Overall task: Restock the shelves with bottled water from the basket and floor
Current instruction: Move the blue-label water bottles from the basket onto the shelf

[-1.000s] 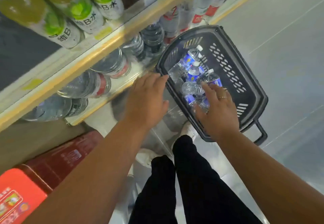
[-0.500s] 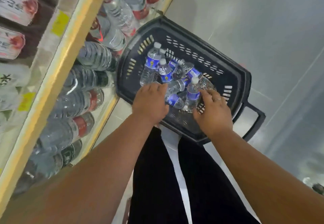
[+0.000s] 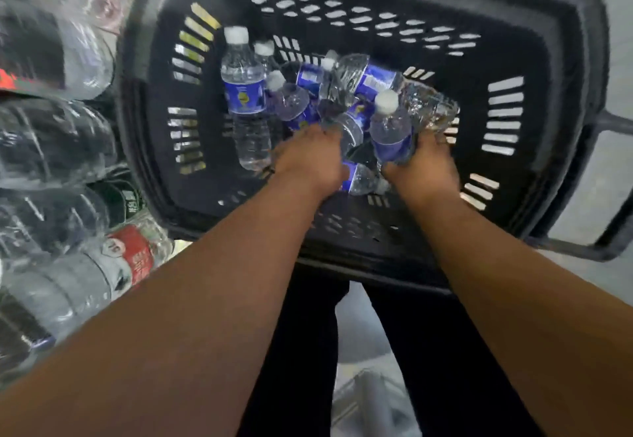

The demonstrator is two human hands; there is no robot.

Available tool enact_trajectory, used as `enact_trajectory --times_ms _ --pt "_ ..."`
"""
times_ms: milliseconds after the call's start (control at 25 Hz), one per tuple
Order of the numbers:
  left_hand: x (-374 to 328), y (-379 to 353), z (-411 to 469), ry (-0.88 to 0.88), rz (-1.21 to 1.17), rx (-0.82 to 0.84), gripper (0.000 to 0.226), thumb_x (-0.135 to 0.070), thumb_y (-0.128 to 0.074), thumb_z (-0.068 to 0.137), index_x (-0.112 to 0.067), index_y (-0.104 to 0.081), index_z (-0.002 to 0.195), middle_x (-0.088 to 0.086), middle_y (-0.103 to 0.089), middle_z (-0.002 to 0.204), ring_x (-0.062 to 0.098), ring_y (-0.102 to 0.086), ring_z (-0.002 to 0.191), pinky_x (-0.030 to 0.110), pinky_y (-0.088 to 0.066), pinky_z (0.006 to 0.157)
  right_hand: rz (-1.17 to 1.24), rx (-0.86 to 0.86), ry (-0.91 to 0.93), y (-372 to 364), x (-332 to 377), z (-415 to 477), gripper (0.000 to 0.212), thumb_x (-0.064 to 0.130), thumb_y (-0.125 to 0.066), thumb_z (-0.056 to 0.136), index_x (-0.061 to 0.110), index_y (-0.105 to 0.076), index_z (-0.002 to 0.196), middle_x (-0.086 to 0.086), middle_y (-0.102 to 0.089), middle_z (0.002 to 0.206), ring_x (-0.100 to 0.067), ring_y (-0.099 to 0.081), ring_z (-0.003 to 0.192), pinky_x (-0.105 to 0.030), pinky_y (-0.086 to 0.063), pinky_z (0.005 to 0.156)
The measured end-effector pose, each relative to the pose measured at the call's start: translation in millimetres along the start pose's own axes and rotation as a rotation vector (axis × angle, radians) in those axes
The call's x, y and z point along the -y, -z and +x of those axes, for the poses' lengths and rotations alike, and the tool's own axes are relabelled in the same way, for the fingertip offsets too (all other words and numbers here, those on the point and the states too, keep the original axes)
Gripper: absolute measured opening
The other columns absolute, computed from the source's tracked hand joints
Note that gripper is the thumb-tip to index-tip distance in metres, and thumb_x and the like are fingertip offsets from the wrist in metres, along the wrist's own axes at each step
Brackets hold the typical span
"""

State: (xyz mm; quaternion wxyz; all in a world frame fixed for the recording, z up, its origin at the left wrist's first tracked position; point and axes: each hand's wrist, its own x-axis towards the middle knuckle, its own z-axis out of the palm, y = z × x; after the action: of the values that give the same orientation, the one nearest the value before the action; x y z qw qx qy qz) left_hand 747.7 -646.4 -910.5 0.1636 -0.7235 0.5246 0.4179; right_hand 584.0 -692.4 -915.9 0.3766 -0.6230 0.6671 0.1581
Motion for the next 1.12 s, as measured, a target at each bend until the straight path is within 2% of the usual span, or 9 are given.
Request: enact_trajectory --times_ms 80,200,360,480,640,840,1000,1080,1120 --pt "-2 -14 28 -0.026 0.042 -0.014 0.070 -0.041 -0.061 0.090 -0.014 -0.032 0.148 0.019 -0.040 0.141 0.039 -0.041 0.127 0.046 -0.039 0.104 0.102 0.030 -0.044 -22 -13 21 0.067 0.040 -0.075 0.070 0.018 -0.052 0.129 -0.012 -0.060 0.126 -0.034 -0.060 0.113 -0.040 -0.050 0.092" --pt "-7 -28 64 0.013 0.136 -0.049 0.059 -0.033 -0.062 0.090 -0.006 -0.039 0.138 0.020 -0.049 0.138 0.038 -0.043 0.126 0.047 -0.041 0.102 0.244 0.085 -0.108 -39 -20 44 0.067 0.034 -0.080 0.073 0.018 -0.050 0.130 -0.006 -0.061 0.124 -0.027 -0.059 0.110 -0.028 -0.043 0.084" --pt "-13 -28 86 0.078 0.098 -0.029 0.044 -0.029 -0.067 0.087 -0.012 -0.054 0.126 0.011 -0.060 0.126 0.033 -0.051 0.121 0.043 -0.048 0.091 0.341 0.041 -0.106 -44 -25 47 0.071 0.039 -0.089 0.059 0.020 -0.056 0.120 -0.003 -0.063 0.115 -0.022 -0.062 0.100 -0.036 -0.052 0.086" --pt "-5 -14 70 0.101 -0.068 0.061 0.042 -0.038 -0.069 0.084 -0.014 -0.062 0.117 0.008 -0.065 0.116 0.030 -0.061 0.108 0.032 -0.047 0.082 0.419 0.001 -0.118 -31 -23 42 0.058 0.035 -0.087 0.060 0.023 -0.058 0.109 -0.001 -0.067 0.104 -0.020 -0.065 0.092 -0.037 -0.054 0.083" --pt "12 6 19 0.183 -0.462 0.162 0.046 -0.038 -0.077 0.077 -0.020 -0.063 0.116 -0.002 -0.065 0.103 0.019 -0.061 0.092 0.027 -0.047 0.082 0.418 -0.017 -0.099 14 -5 21 0.049 0.030 -0.083 0.067 0.016 -0.061 0.108 -0.001 -0.067 0.095 -0.018 -0.063 0.083 -0.027 -0.048 0.074" --pt "9 67 -49 0.270 -1.032 0.056 0.018 -0.033 -0.078 0.079 -0.027 -0.067 0.092 -0.004 -0.074 0.094 0.018 -0.071 0.087 0.039 -0.057 0.088 0.583 0.061 -0.075 63 23 -50 0.033 0.018 -0.081 0.072 0.014 -0.068 0.102 -0.004 -0.072 0.096 -0.013 -0.062 0.083 -0.026 -0.049 0.075" --pt "0 126 -122 0.237 -1.208 0.037 0.042 -0.031 -0.083 0.069 -0.023 -0.066 0.107 -0.001 -0.075 0.100 0.020 -0.072 0.092 0.048 -0.055 0.093 0.684 0.139 0.001 119 63 -122 0.018 0.017 -0.079 0.079 0.023 -0.068 0.092 0.007 -0.071 0.084 -0.002 -0.062 0.072 -0.011 -0.047 0.063" --pt "-3 158 -170 0.200 -1.256 0.021 0.049 -0.033 -0.085 0.061 -0.024 -0.067 0.106 0.001 -0.076 0.099 0.021 -0.072 0.093 0.050 -0.054 0.095 0.736 0.180 0.043 152 85 -163 0.019 0.020 -0.078 0.081 0.024 -0.069 0.098 0.006 -0.073 0.088 -0.004 -0.067 0.075 -0.018 -0.051 0.069" --pt "-4 171 -192 0.186 -1.286 0.019 0.052 -0.034 -0.086 0.058 -0.024 -0.066 0.106 0.000 -0.076 0.098 0.021 -0.073 0.092 0.051 -0.054 0.094 0.747 0.202 0.058 169 95 -183 0.017 0.021 -0.077 0.083 0.029 -0.070 0.096 0.004 -0.074 0.089 -0.008 -0.070 0.080 -0.028 -0.054 0.072"
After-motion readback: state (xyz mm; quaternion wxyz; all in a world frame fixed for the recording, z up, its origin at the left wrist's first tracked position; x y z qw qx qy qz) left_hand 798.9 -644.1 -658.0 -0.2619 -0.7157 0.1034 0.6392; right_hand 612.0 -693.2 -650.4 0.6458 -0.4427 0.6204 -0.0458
